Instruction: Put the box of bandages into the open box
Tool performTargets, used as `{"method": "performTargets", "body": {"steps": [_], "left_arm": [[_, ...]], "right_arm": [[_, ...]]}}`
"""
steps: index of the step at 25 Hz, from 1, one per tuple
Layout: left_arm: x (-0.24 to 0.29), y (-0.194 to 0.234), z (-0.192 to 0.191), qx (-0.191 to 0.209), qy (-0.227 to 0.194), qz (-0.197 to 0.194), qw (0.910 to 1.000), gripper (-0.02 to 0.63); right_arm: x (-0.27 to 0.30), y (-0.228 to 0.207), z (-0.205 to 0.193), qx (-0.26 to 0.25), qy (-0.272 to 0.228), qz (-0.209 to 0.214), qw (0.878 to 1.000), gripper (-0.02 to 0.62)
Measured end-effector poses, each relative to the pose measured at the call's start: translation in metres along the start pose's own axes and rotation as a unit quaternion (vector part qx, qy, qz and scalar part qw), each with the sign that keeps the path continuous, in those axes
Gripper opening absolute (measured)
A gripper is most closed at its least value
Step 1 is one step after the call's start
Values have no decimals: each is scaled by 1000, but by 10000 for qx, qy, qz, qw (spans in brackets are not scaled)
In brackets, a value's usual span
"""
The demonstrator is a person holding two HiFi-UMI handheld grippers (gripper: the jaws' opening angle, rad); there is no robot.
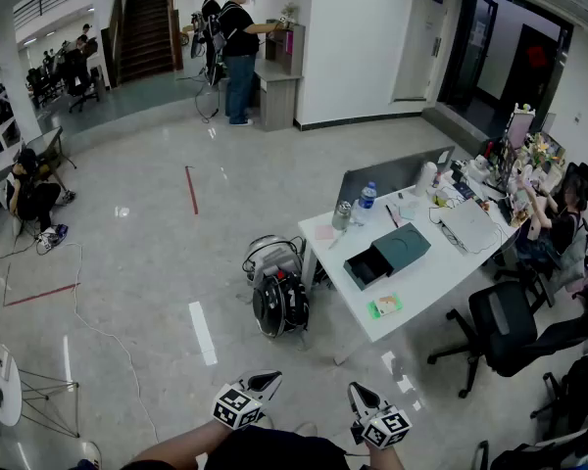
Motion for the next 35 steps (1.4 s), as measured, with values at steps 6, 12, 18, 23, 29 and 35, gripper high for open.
{"method": "performTargets", "body": {"steps": [6,12,18,23,29,35], "left_arm": [[-13,27,5,-30,-93,2,10000,6],[-15,36,7,-34,-87,-186,9998,8],[-18,38,6,-27,-11,-366,9993,6],[-25,45,3,-55,33,-442,9990,6],[-25,52,4,-67,78,-474,9988,6],[-23,55,6,-91,137,-425,9990,6]], "right_arm": [[26,16,4,-64,-48,24,10000,26],[32,30,9,-214,-34,-142,9997,26],[27,38,9,-96,-101,-401,9991,26],[27,47,6,-33,1,-621,9981,26],[27,50,5,-15,86,-743,9972,26],[35,41,3,38,187,-826,9964,26]]}}
Point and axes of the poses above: the fingertips, and each gripper's own axes: x forward along the fingers, y to its left, z out of its top, the point moved 10 cm from there along -x, backward along the fingers, and after that the axes turned 15 degrees about -x, right-handed, at the moved point
